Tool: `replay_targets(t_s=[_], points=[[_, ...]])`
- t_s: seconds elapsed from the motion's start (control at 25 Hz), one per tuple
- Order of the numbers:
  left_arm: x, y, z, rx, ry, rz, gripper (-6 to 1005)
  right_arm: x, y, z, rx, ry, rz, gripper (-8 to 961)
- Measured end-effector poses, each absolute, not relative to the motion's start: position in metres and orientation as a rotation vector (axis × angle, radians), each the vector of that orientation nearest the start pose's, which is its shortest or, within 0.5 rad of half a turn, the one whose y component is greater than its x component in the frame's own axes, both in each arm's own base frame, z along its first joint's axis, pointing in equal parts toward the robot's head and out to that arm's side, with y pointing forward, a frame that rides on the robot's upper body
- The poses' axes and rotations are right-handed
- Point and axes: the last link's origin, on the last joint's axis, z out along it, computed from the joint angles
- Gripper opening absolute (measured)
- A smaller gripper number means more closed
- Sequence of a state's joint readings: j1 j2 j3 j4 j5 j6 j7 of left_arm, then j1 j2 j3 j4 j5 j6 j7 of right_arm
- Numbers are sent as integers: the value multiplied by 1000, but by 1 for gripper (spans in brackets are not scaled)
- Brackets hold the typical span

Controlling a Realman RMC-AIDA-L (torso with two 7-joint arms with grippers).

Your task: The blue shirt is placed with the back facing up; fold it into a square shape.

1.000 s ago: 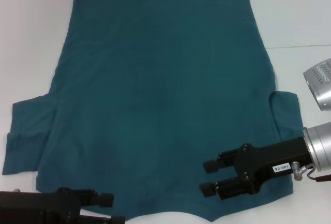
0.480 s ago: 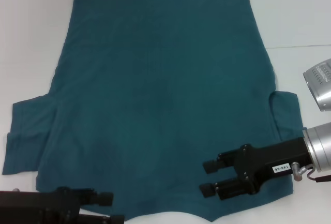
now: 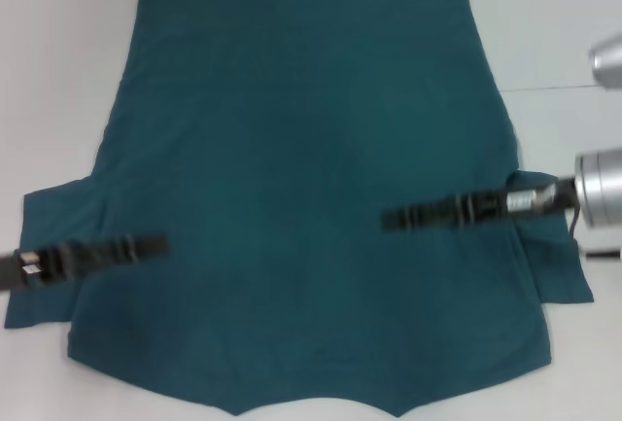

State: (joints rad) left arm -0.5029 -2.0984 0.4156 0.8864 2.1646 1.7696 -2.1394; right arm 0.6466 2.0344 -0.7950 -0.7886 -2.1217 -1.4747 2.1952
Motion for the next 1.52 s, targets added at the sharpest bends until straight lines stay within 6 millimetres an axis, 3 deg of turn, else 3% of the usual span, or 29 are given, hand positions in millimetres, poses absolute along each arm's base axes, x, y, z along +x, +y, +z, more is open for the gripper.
replay_targets(t_s=[0.24,0.48,0.96,1.52], points=[[-311,338,73,-1938,-1843,-939,873,232,421,52,-2309,1621,499,715],[-333,346,75,-1739,-1861,-942,874,232,445,67,-2186,1636,476,715],[-366,354,67,-1498,-1867,-866,873,232,450,66,-2153,1638,446,715],[-375,350,56,-1480,-1859,-815,874,236,448,67,-2147,1643,447,715]])
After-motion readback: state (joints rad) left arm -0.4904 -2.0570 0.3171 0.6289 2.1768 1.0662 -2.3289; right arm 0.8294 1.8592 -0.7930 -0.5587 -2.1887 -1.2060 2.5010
